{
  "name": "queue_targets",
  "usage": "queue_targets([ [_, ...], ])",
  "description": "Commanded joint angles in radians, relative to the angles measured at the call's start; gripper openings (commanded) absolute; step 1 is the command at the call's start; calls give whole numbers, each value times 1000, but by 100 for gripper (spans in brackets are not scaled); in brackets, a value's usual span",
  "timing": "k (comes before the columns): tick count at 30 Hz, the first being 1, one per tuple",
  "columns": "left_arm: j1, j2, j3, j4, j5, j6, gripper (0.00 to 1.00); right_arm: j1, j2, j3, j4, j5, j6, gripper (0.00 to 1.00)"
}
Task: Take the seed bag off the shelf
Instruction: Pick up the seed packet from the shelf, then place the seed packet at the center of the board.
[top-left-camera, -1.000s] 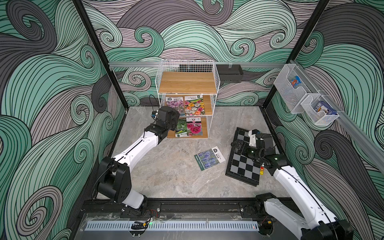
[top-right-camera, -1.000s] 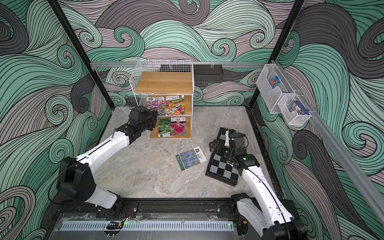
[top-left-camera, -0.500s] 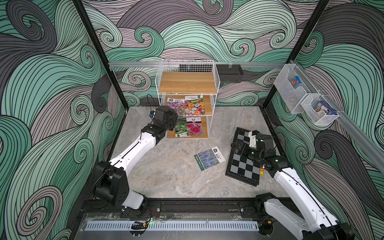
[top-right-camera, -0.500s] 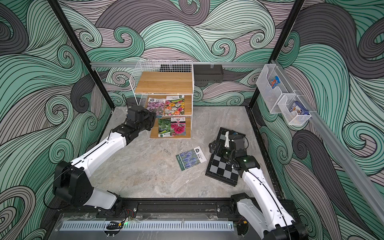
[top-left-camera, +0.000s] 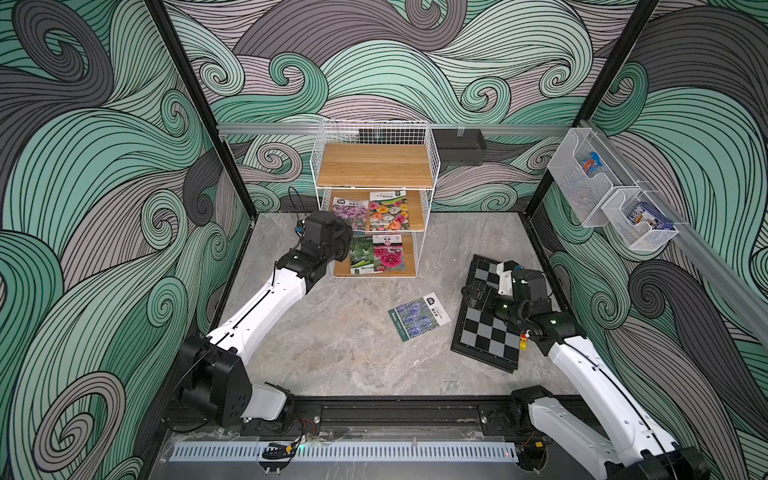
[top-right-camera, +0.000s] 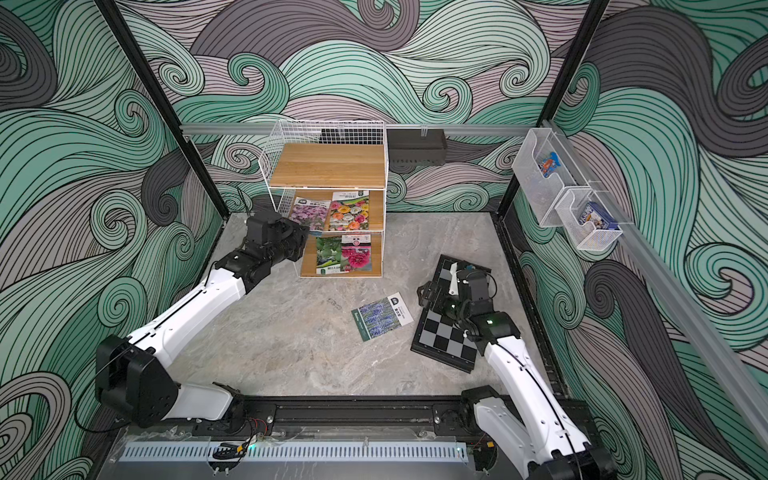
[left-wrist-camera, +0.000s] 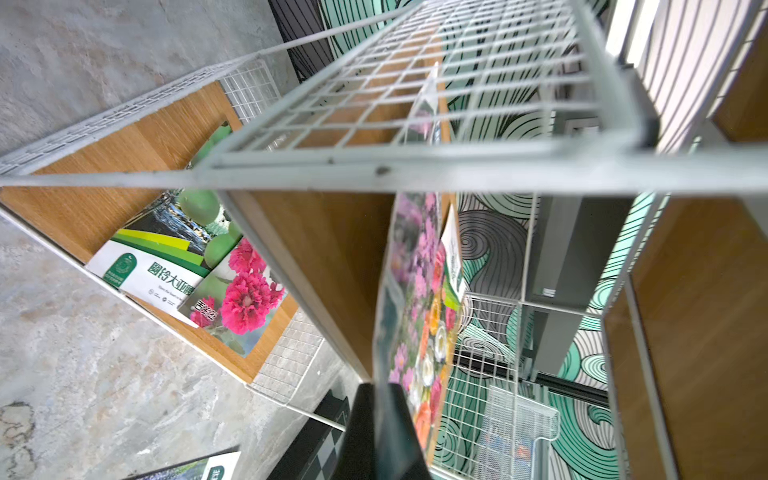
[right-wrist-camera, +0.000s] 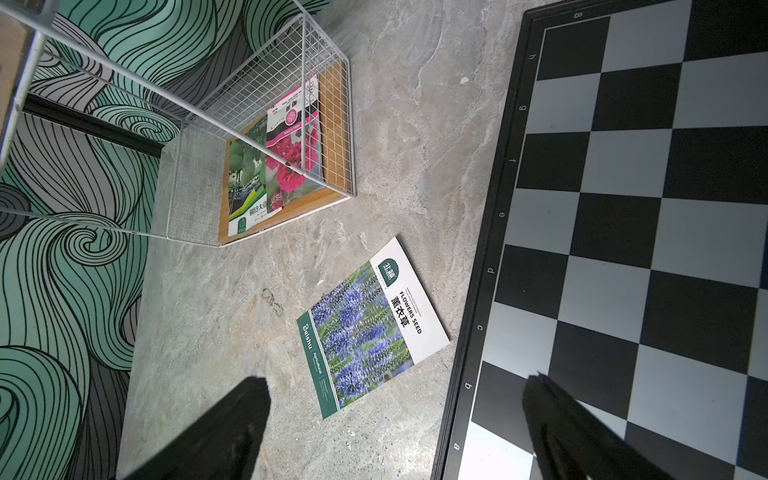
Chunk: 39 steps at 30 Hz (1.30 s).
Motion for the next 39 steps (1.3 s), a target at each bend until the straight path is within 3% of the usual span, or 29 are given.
queue_targets([
  [1,6,-37,-16,-38,9,14,0,2,-7,-14,-5,15,-3,99],
  [12,8,-154,-67,-100,144,5,0,3,6,23,-4,15,-28,99],
  [17,7,-240,-32,-303,195,28,0,4,7,28,-4,15,-27,99],
  [25,-5,-413,-60,-483,165,37,0,5,11,25,-2,13,-27,99],
  [33,-109,-454,-261,-350,183,-15,0,4,16,17,-2,11,-30,99],
  [39,-178,-372,-364,-188,202,-33,0,2,-4,-11,-3,11,-28,99],
])
